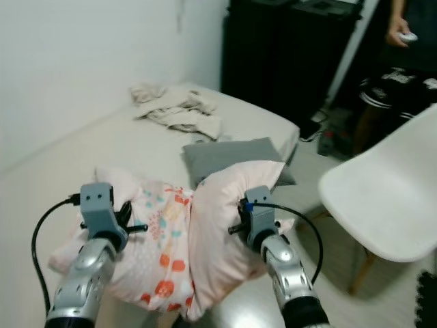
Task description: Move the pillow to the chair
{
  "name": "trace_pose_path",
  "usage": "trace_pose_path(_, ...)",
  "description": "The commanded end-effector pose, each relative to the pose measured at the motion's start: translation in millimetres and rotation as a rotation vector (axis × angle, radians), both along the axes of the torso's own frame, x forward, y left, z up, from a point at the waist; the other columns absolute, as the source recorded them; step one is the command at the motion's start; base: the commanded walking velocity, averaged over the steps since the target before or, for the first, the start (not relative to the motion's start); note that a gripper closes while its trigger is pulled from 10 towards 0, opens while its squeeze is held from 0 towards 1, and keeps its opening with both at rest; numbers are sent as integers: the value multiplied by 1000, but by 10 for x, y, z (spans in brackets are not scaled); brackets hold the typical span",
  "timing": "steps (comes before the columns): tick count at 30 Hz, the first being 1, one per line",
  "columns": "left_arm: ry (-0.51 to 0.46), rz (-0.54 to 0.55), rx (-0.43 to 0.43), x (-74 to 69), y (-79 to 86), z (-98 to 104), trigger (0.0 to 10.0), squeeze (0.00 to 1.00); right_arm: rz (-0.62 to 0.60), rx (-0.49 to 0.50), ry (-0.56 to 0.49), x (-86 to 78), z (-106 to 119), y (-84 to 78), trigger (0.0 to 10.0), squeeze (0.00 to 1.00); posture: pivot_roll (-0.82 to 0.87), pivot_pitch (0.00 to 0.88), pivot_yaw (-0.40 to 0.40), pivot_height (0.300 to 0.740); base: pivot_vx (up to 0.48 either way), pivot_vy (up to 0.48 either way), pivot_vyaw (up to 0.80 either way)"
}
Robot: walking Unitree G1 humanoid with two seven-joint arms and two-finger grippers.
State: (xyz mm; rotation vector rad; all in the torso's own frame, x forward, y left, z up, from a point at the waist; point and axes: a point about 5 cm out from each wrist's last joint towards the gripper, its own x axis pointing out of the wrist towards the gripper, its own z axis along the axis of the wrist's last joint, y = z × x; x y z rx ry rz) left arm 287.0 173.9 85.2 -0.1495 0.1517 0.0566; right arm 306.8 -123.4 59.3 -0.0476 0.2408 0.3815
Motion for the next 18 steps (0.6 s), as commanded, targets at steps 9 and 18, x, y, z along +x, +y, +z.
trace_pose_path(9, -21, -29, 9, -7, -52, 39, 10000, 0, 30, 18, -23, -11, 45, 88, 10000, 0, 36, 74, -43, 740, 0, 0, -800)
trace_pose_path(18, -27, -37, 22, 18, -41, 67, 10000, 0, 19, 22, -25, -8, 41, 98, 10000, 0, 46, 74, -24, 740, 0, 0, -800)
